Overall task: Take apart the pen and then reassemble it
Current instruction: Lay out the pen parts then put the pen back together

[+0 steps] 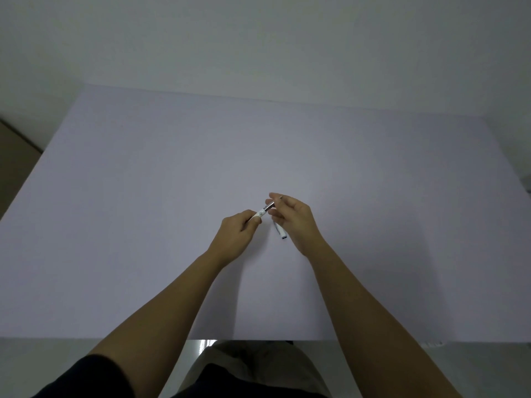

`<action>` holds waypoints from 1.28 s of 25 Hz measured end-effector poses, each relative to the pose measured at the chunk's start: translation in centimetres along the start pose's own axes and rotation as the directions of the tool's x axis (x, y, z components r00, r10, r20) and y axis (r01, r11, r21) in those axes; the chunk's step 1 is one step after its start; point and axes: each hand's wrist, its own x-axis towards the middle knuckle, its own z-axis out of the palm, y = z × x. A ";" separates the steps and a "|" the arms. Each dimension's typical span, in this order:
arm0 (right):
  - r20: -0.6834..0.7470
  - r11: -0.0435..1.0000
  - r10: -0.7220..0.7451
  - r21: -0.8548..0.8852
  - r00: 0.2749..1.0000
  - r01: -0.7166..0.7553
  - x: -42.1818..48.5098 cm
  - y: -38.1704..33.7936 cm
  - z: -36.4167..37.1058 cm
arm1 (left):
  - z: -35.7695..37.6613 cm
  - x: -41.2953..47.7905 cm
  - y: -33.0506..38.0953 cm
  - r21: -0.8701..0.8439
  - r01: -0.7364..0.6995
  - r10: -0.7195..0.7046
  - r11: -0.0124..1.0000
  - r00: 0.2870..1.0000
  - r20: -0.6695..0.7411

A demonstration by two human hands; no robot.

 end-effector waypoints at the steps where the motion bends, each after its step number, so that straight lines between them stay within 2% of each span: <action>1: 0.000 1.000 0.001 -0.002 1.000 -0.001 0.0 -0.1 0.0 | 0.0 0.0 0.1 0.000 -0.004 0.004 1.000 1.000 0.000; 5: -0.092 0.995 0.010 -0.093 0.996 -0.018 -0.2 -0.2 0.1 | 0.0 0.1 0.3 -0.007 -0.039 0.039 0.999 0.999 0.015; 9: -0.038 1.000 0.002 -0.005 0.999 -0.002 -0.5 -0.4 0.0 | 0.2 0.3 0.3 0.001 -0.028 0.028 1.000 0.999 0.015; 13: -0.121 0.992 0.001 -0.129 0.993 -0.017 -0.2 -0.2 -0.3 | 0.2 0.3 0.2 -0.005 -0.034 0.034 0.999 0.999 0.033; 17: -0.059 0.999 -0.024 -0.046 0.998 0.022 0.0 -0.5 -0.2 | -0.1 0.4 0.3 -0.008 -0.027 0.027 1.000 0.999 0.021; 20: -0.116 0.994 -0.021 -0.110 0.993 0.009 0.0 -0.6 -0.3 | -0.1 0.3 0.4 -0.006 -0.041 0.042 0.999 0.999 0.030; 24: -0.042 0.996 -0.024 -0.082 0.999 0.020 -0.1 -0.4 -0.4 | 0.0 0.4 0.4 -0.005 -0.046 0.046 0.999 0.999 0.027; 27: -0.096 0.991 -0.020 -0.133 0.995 0.007 -0.2 -0.4 -0.4 | 0.0 0.4 0.6 0.007 -0.064 0.064 0.998 0.997 0.041; 30: -0.029 0.999 -0.029 -0.044 0.999 0.027 -0.3 -0.3 -0.5 | 0.0 0.4 0.8 0.009 -0.066 0.066 0.998 0.997 0.032; 32: -0.030 0.997 -0.038 -0.062 0.999 0.036 -0.2 -0.2 -0.6 | 0.0 0.4 0.8 0.026 -0.078 0.077 0.997 0.996 0.038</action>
